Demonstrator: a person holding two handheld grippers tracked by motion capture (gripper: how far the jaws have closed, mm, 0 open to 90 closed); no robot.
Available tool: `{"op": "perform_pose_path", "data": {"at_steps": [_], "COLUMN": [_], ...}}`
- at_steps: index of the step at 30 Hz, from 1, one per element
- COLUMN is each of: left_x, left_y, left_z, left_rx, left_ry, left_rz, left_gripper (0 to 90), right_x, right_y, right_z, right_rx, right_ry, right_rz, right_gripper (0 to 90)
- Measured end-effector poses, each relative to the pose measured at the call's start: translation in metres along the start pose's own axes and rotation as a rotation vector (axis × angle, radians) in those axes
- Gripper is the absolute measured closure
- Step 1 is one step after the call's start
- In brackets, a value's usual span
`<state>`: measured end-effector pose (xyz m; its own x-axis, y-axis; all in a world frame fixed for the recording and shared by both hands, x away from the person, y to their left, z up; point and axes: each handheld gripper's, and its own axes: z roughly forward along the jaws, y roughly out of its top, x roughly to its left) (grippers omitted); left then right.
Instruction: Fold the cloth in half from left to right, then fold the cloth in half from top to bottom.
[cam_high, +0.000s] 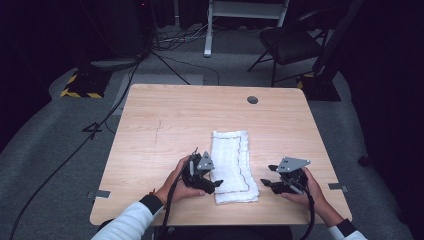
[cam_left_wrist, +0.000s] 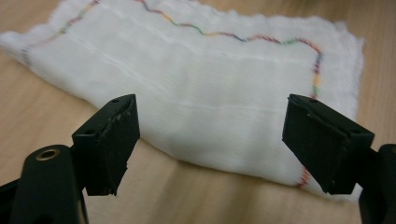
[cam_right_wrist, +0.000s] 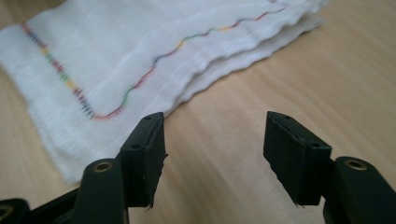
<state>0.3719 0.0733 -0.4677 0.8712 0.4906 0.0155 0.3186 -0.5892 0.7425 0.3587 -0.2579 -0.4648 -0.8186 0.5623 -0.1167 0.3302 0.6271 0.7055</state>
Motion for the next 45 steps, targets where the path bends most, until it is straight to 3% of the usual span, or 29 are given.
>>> {"op": "perform_pose_path", "data": {"at_steps": [2,3,6,8,10,12,14,16,19,24,26,30,32,38,42,45], "left_x": [0.011,0.021,0.030,0.038,0.044,0.051,0.055,0.059,0.066,0.085,0.099,0.110,0.118,0.123,0.127,0.130], "left_y": [0.004,0.010,0.016,0.021,0.024,0.027,0.028,0.031,0.034,0.040,0.042,0.044,0.047,0.050,0.042,0.039], "left_z": [-0.004,-0.003,-0.002,0.003,0.007,0.011,0.013,0.017,0.021,0.030,0.039,0.049,0.061,0.076,0.088,0.088], "left_rx": [-0.053,-0.060,-0.075,-0.059,-0.036,-0.024,-0.030,-0.002,0.013,0.034,0.043,0.037,0.067,0.099,0.122,0.099], "left_ry": [0.016,0.032,0.040,0.054,0.088,0.082,0.083,0.069,0.088,0.120,0.129,0.143,0.156,0.171,0.148,0.131], "left_rz": [-0.044,-0.052,-0.066,-0.065,-0.054,-0.055,-0.064,-0.063,-0.052,-0.074,-0.119,-0.153,-0.170,-0.181,-0.227,-0.260], "left_gripper": [23.0,23.0,22.9,21.4,21.7,21.6,22.0,21.0,22.4,22.8,22.5,22.8,23.0,24.8,23.2,21.7], "right_x": [-0.012,-0.024,-0.036,-0.050,-0.054,-0.061,-0.064,-0.069,-0.074,-0.078,-0.080,-0.081,-0.084,-0.092,-0.098,-0.099], "right_y": [0.005,0.012,0.018,0.029,0.033,0.041,0.047,0.053,0.061,0.075,0.083,0.088,0.091,0.091,0.085,0.084], "right_z": [0.000,0.002,0.006,0.013,0.016,0.022,0.027,0.032,0.039,0.056,0.069,0.083,0.096,0.116,0.131,0.136], "right_rx": [-0.025,-0.042,-0.049,-0.061,-0.063,-0.067,-0.060,-0.054,-0.060,-0.042,-0.042,-0.025,-0.010,0.018,0.045,0.058], "right_ry": [-0.013,-0.037,-0.046,-0.064,-0.067,-0.066,-0.080,-0.089,-0.114,-0.104,-0.095,-0.088,-0.084,-0.081,-0.056,-0.044], "right_rz": [0.018,0.031,0.052,0.065,0.071,0.075,0.076,0.077,0.081,0.076,0.087,0.099,0.116,0.158,0.208,0.220], "right_gripper": [39.5,39.9,40.1,40.5,41.2,41.6,42.3,43.2,47.0,47.3,47.1,46.1,45.0,42.0,39.0,37.3]}}
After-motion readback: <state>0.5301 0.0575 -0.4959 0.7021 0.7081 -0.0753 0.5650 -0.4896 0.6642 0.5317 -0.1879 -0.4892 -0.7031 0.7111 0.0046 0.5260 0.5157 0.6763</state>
